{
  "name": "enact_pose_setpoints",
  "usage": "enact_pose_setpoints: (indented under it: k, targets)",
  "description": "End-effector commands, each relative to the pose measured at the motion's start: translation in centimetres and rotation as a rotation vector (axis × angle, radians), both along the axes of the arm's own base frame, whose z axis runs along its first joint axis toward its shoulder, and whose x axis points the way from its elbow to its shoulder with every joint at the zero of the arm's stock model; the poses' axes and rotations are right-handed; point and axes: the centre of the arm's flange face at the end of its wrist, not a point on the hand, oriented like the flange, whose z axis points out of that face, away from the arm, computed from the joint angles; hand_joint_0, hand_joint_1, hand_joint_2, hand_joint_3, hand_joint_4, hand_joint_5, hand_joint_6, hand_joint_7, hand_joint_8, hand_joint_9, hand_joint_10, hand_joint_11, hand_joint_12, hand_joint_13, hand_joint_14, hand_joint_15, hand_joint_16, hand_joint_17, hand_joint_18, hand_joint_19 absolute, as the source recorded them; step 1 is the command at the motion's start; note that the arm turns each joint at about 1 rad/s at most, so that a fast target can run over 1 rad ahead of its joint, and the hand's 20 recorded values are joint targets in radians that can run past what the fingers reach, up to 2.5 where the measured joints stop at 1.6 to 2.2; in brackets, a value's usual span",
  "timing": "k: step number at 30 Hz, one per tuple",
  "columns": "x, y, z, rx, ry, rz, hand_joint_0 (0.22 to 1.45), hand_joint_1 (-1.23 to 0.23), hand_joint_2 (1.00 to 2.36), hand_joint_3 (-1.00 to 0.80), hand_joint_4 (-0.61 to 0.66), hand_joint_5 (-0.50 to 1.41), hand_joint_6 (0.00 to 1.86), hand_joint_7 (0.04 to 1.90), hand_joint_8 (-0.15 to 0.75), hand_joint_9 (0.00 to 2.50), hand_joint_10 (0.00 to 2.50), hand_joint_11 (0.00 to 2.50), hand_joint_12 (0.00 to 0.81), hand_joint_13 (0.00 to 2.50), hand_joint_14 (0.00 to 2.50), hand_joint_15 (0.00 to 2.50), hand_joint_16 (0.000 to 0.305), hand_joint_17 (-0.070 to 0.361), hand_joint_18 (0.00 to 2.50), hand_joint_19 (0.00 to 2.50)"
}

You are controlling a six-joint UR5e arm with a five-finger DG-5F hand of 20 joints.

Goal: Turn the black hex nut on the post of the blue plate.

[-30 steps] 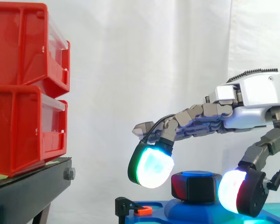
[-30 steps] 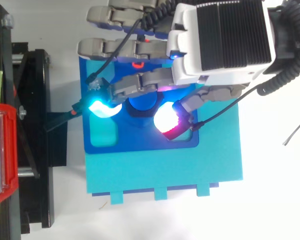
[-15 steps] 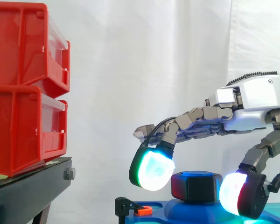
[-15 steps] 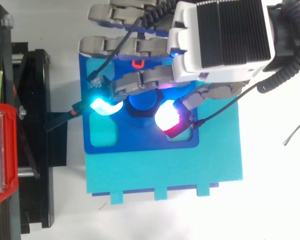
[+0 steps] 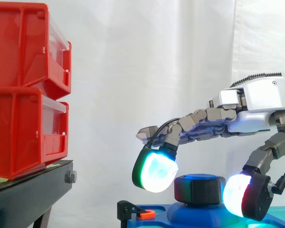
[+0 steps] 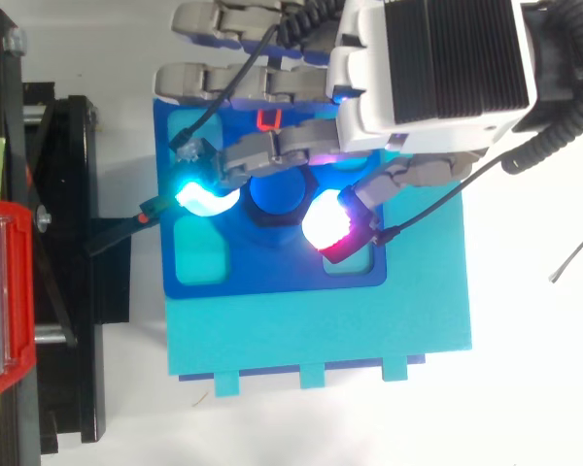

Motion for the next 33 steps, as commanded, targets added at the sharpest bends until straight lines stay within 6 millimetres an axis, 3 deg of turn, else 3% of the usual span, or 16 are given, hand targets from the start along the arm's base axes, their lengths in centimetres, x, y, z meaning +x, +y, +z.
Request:
enact_pose_setpoints:
  k: [1, 15, 33]
  targets:
    - [-0.01, -0.08, -0.11, 0.0, 0.001, 0.002, 0.48, -0.77, 1.0, -0.5, -0.03, -0.3, 0.5, 0.64, 0.121, 0.0, 0.0, 0.0, 0.32, 0.0, 0.0, 0.0, 0.049, 0.11, 0.0, 0.01]
    - [-0.23, -0.46, -0.06, -0.008, 0.006, 0.011, 0.36, -0.77, 1.0, -0.5, 0.03, -0.3, 0.5, 0.66, 0.162, 0.0, 0.0, 0.0, 0.366, 0.0, 0.0, 0.0, 0.058, 0.13, 0.0, 0.01]
    - [-0.55, -0.99, -0.05, -0.008, 0.015, 0.024, 0.34, -0.7, 1.0, -0.5, 0.05, -0.3, 0.5, 0.67, 0.173, 0.0, 0.0, 0.0, 0.378, 0.0, 0.0, 0.0, 0.06, 0.136, 0.0, 0.02]
